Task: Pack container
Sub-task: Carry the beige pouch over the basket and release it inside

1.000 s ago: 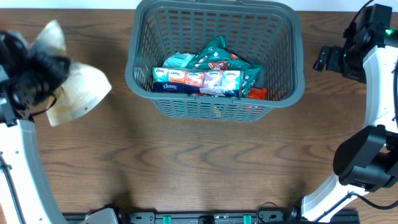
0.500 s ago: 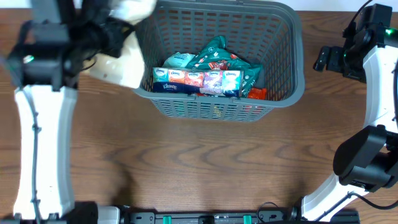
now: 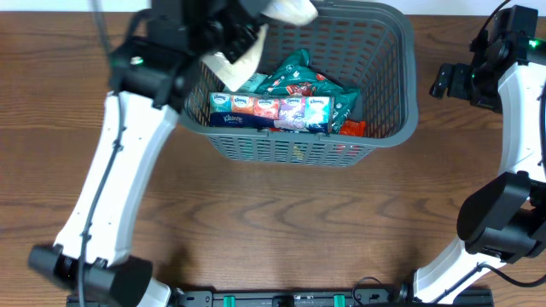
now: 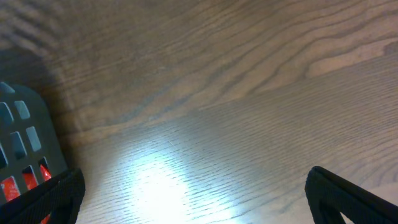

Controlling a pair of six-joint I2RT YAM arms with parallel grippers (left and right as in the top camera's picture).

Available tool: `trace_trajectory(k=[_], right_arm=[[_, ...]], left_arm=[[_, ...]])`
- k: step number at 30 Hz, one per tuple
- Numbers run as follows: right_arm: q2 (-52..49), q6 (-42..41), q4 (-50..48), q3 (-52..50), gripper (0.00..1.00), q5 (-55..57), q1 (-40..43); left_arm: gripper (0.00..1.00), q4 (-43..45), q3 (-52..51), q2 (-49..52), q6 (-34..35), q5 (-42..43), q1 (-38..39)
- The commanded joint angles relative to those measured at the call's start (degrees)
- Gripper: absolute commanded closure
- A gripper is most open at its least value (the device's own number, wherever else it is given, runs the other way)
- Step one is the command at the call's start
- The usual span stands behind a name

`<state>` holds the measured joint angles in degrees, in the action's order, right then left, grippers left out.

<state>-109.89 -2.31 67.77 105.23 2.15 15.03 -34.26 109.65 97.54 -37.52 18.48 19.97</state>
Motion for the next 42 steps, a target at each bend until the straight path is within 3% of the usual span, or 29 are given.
trace_trajectory(k=[1, 4, 7, 22, 28, 32, 39, 42], right_arm=[[0.22, 0.87, 0.04, -0.04, 0.01, -0.11, -0.5], [0.22, 0.87, -0.04, -0.04, 0.01, -0.09, -0.48], [0.22, 0.9, -0.04, -0.04, 0.01, -0.07, -0.44], [0.22, 0.7, -0.24, -0.04, 0.01, -1.09, -0.44], [0.22, 1.16, -0.09, -0.04, 0.01, -1.05, -0.44], [0.22, 1.16, -0.26, -0.04, 0.01, -1.05, -0.44], [0.22, 1.79, 0.22, -0.04, 0.01, -1.05, -0.44], [0.22, 2.25, 0.55, -0.04, 0.01, -1.14, -0.44]], left_arm=[[0.94, 0.13, 0.85, 3.54, -11.65, -0.07, 1.75], [0.94, 0.24, 0.85, 5.9, -21.27, -0.07, 2.78], [0.94, 1.9, 0.85, 8.57, -24.5, -0.13, 2.84], [0.94, 0.37, 0.85, 24.17, -24.61, -0.11, 2.19], [0.94, -4.07, 0.83, 26.49, -24.59, -0.09, 1.84], [0.84, -6.05, 0.57, 26.58, -24.3, -0.09, 1.07], [0.36, -6.67, 0.59, 25.92, -20.85, -0.09, 0.83], [0.33, -6.88, 0.59, 24.48, -13.46, -0.07, 0.83]])
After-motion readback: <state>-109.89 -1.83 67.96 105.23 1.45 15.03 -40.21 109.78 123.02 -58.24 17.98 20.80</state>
